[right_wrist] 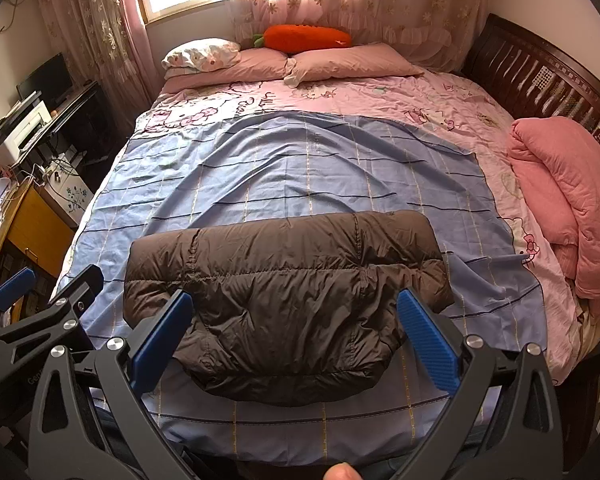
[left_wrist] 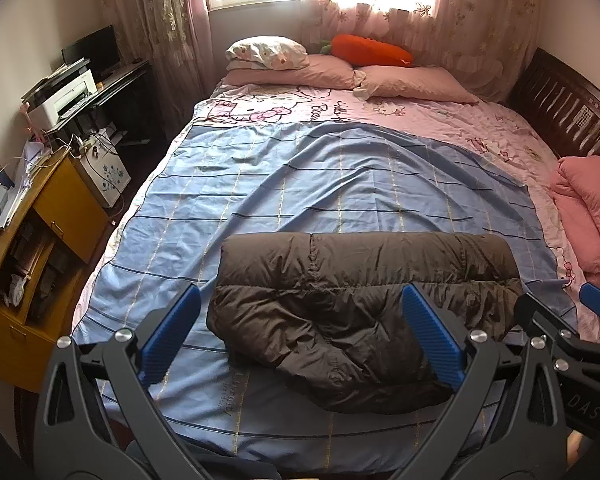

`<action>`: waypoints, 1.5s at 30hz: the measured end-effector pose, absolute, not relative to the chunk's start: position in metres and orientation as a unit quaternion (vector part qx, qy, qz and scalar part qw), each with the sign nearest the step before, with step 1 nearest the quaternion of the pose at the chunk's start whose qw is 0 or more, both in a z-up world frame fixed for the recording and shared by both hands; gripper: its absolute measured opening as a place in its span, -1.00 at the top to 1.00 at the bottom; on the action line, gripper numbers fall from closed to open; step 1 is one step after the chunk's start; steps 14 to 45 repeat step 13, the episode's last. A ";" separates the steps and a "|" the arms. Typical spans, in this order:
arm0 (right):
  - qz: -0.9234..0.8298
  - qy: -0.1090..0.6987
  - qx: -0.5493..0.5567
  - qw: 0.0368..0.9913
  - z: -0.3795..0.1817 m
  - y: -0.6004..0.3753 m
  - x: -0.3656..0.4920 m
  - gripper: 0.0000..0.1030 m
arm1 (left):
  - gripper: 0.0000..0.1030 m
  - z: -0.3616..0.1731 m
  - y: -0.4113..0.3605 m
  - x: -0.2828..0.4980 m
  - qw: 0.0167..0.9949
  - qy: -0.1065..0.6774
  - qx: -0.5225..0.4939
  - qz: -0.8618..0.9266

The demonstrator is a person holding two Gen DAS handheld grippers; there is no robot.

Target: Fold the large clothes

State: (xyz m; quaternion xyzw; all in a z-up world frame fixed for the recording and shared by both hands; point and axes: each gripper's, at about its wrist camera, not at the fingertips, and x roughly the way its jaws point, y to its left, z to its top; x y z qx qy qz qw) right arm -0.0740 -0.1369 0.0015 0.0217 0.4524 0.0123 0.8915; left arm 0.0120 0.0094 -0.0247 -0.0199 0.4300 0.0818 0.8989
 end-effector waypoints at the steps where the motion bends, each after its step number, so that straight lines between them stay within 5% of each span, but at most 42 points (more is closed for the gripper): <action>1: 0.013 0.453 0.022 0.891 0.001 -0.136 -0.074 -0.97 | -0.96 -0.025 0.009 0.013 0.898 0.432 -0.021 0.080; 45: 0.012 0.456 0.022 0.890 -0.001 -0.128 -0.073 -0.97 | -0.96 -0.034 0.011 0.020 0.888 0.453 -0.029 0.072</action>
